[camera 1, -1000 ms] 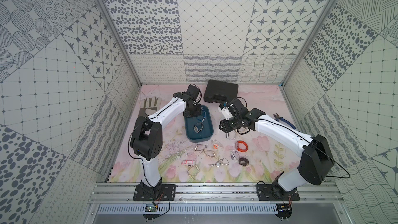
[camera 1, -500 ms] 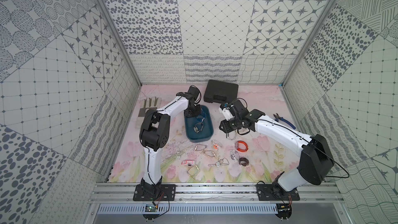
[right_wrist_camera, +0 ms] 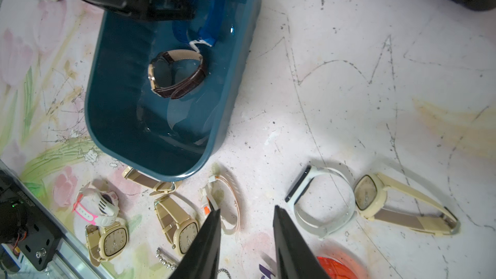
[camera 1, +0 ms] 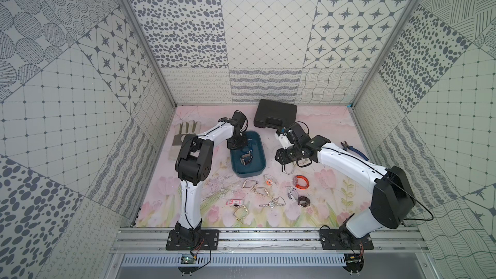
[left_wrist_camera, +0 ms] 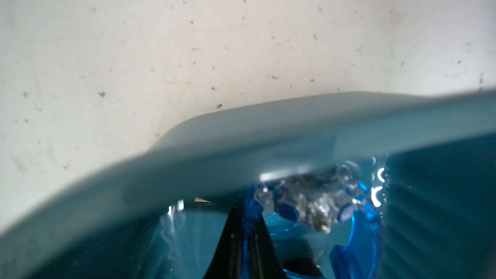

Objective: Put the watch into the storage box
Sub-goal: Place the watch in the storage box, then pick up the watch at the center of the board.

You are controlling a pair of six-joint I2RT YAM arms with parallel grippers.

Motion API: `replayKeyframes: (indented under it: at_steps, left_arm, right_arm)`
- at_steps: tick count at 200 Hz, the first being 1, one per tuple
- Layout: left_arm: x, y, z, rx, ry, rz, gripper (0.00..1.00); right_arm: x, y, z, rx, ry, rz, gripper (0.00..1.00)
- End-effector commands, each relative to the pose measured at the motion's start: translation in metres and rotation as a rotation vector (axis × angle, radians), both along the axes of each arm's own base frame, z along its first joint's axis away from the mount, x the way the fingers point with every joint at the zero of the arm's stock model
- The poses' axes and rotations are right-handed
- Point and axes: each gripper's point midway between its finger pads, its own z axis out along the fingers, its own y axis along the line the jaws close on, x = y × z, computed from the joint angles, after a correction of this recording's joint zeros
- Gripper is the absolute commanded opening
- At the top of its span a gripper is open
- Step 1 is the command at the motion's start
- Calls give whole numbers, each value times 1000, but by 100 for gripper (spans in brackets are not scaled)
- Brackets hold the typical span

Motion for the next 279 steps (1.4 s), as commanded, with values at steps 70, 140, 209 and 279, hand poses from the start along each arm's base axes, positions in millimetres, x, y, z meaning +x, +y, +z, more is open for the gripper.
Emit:
replayKeyframes:
  at_steps: [70,140,209,279]
  left_arm:
    - [-12,-26,85,-136,-198,-50,73]
    - [-44,-35,132,-213,-288,-102,74]
    - [-67,-27,153,-233,-349,-120,75]
    - [-74,-26,157,-248,-361,-122,74]
  right_arm:
    - [19,-72,-41,-109,120,-264,42]
    - [21,-113,-74,-236,188,-353,43]
    - [31,-130,-86,-236,211,-411,43]
    - [49,-139,-87,-284,202,-409,43]
